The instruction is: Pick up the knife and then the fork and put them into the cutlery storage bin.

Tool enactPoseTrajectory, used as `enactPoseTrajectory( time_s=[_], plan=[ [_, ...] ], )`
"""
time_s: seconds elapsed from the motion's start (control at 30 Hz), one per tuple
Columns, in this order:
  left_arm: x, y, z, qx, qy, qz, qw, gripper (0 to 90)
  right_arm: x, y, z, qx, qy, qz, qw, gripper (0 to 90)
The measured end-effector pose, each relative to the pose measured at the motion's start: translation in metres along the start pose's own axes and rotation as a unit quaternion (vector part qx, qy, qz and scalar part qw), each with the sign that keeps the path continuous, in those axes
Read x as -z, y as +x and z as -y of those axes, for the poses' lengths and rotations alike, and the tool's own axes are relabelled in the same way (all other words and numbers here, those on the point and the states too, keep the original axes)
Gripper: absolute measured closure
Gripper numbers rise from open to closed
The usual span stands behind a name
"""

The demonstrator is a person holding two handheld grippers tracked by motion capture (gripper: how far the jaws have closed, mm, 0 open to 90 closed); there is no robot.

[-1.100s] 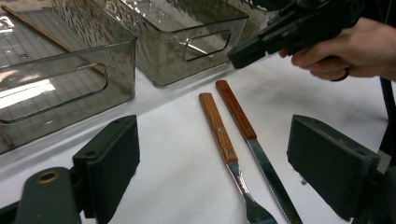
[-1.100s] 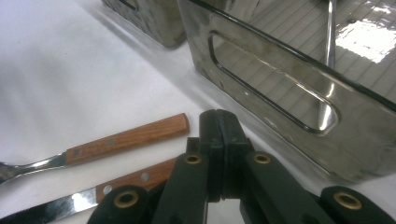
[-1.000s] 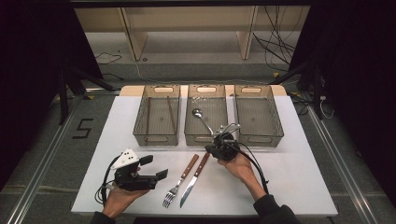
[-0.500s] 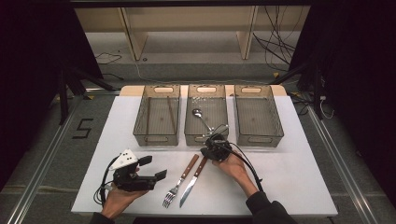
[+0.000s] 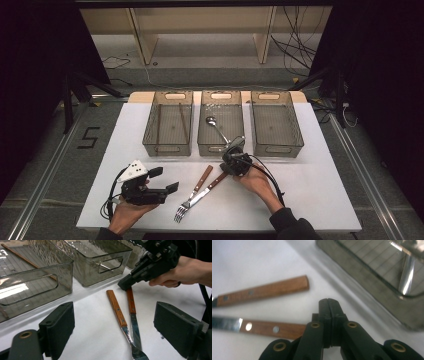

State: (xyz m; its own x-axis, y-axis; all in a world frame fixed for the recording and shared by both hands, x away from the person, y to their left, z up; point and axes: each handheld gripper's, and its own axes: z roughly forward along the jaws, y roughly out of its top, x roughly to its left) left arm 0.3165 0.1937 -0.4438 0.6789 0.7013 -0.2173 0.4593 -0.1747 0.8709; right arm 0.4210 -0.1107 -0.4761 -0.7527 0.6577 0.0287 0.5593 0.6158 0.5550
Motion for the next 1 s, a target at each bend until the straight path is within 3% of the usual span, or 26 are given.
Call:
enactPoseTrajectory(
  time_s=[0.47, 0.63, 0.7, 0.8, 0.93, 1.0],
  plan=[
    [-0.002, -0.001, 0.0, 0.0, 0.001, -0.001, 1.0, 16.8, 0.02, 0.006, 0.024, 0.012, 0.023, -0.016, 0.9995, 90.0],
    [-0.002, -0.001, 0.0, 0.0, 0.002, -0.001, 1.0, 16.7, 0.024, 0.008, 0.025, 0.033, 0.027, -0.018, 0.9989, 89.9],
    [-0.002, -0.001, 0.0, 0.0, 0.001, -0.001, 1.0, 16.8, 0.027, 0.01, 0.023, 0.044, 0.026, -0.022, 0.9984, 86.3],
    [-0.002, -0.001, 0.0, 0.0, 0.001, -0.001, 1.0, 16.8, 0.032, 0.013, 0.017, 0.073, 0.031, -0.041, 0.996, 74.0],
    [-0.001, -0.001, 0.0, -0.001, 0.001, -0.001, 1.0, 16.8, 0.033, 0.022, 0.008, 0.121, 0.054, -0.058, 0.9895, 52.1],
    [-0.001, 0.0, 0.0, -0.001, 0.001, -0.001, 1.0, 16.7, 0.032, 0.025, 0.004, 0.141, 0.065, -0.065, 0.9858, 49.3]
  ],
)
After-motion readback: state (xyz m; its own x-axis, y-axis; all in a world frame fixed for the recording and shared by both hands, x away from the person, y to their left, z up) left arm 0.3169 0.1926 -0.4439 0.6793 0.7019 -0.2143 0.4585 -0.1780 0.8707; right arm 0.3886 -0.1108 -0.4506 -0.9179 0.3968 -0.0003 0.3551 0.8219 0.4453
